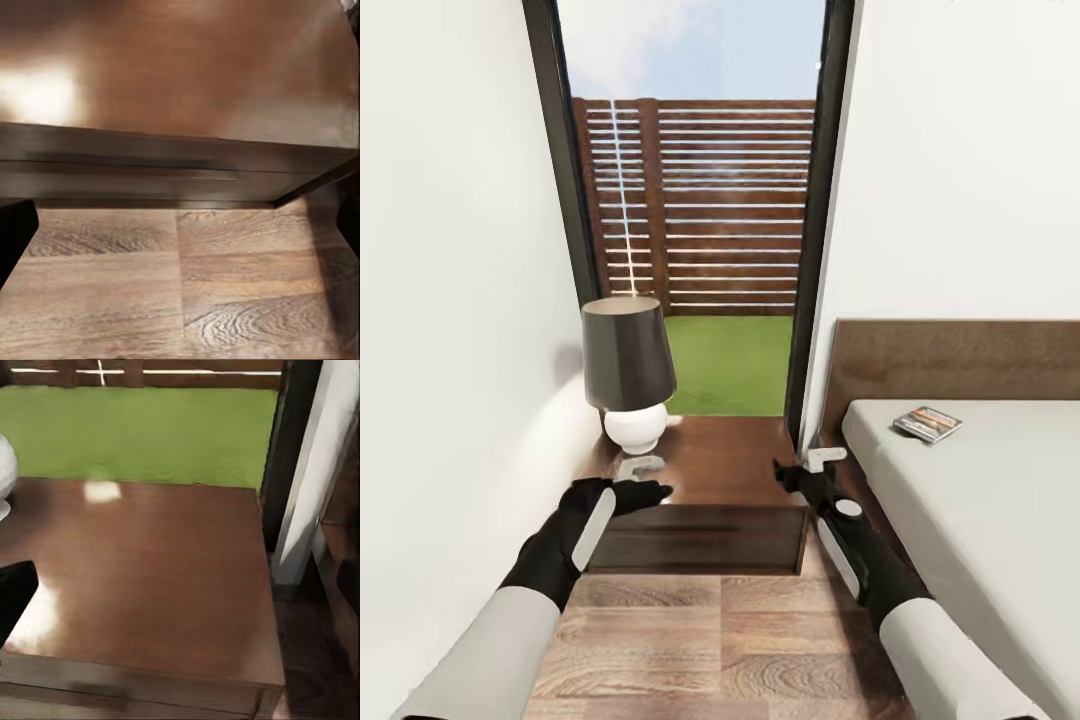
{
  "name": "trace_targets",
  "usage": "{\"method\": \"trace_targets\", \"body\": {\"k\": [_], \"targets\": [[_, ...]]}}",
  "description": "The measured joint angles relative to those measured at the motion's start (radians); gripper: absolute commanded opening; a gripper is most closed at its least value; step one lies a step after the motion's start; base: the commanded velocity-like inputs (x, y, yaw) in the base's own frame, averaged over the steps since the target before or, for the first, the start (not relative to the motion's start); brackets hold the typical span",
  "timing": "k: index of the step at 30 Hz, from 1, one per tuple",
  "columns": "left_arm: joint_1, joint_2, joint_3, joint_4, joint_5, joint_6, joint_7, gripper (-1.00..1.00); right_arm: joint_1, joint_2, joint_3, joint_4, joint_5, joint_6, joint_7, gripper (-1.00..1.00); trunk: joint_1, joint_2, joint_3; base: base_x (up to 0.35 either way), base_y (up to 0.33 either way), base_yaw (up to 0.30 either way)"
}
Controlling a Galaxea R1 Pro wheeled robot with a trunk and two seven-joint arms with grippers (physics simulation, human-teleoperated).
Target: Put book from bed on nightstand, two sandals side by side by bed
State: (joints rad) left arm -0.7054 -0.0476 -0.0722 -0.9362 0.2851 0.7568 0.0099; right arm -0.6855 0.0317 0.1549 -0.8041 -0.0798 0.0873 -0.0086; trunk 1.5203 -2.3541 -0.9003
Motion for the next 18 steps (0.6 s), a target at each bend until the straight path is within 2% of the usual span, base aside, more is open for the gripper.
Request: {"method": "trace_targets", "body": {"k": [2,4,7,18], "targets": [[0.0,-0.009,-0.018,-0.002,-0.006,0.012,-0.001,1.0,0.0,-0.003,-0.002,-0.022,0.0,0.002,-0.001,1.0,-0.008,0.014,0.006,0.0,0.0,0.0],[0.0,-0.013,-0.057,-0.003,-0.005,0.017,0.0,1.0,0.001,-0.013,-0.005,-0.035,0.0,0.005,-0.004,1.0,-0.015,0.028,0.012,0.0,0.0,0.0],[-0.001,-0.014,-0.077,-0.004,-0.003,0.02,0.001,1.0,0.0,-0.018,-0.006,-0.042,0.004,0.007,-0.008,1.0,-0.027,0.049,0.022,0.0,0.0,0.0],[-0.001,-0.005,-0.085,0.0,-0.003,0.019,0.002,1.0,0.0,-0.018,-0.006,-0.048,0.004,0.009,-0.01,1.0,-0.069,0.126,0.056,0.0,0.0,0.0]]}}
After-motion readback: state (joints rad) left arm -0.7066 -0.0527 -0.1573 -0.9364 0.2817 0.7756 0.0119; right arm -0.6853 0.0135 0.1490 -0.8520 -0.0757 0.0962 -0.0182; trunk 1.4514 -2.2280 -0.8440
